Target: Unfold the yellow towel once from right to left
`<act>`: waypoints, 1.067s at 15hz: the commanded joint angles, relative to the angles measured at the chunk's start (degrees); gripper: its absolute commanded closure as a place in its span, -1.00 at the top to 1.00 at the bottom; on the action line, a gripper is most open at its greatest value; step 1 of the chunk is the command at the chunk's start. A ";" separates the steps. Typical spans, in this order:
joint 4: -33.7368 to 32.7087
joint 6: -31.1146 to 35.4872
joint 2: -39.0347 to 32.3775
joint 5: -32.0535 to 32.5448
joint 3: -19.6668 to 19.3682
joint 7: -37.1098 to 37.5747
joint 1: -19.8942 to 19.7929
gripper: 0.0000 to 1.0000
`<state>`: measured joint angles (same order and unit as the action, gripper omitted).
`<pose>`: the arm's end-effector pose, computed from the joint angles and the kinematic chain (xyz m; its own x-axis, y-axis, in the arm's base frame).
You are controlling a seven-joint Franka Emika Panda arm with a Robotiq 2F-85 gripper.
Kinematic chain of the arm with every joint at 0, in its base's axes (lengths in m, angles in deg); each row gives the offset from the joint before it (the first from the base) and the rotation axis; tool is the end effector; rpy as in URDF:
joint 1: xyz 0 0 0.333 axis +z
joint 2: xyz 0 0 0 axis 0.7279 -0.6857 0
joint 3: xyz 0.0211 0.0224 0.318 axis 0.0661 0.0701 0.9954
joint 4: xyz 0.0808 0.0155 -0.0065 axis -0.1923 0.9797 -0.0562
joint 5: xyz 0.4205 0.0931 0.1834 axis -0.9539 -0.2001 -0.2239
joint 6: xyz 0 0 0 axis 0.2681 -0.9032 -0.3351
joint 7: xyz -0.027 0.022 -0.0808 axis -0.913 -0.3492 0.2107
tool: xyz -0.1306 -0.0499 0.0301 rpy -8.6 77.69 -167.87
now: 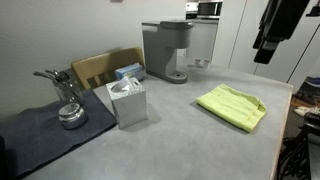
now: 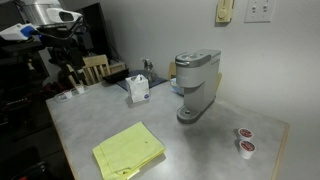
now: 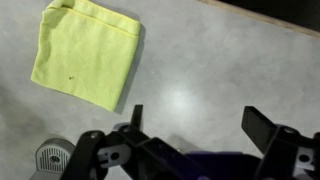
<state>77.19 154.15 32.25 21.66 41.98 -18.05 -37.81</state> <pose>0.4451 0.1173 0.3367 0.9696 0.2328 0.0760 0.2317 -0.9725 0.0230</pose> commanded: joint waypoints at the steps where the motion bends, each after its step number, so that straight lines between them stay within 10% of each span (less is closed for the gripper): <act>1: 0.53 3.11 -1.44 1.29 -1.97 -2.36 -2.05 1.00; 16: 0.81 3.35 -1.59 6.31 -7.30 -1.17 -9.75 1.00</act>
<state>78.07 157.63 30.65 28.15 34.39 -19.10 -47.28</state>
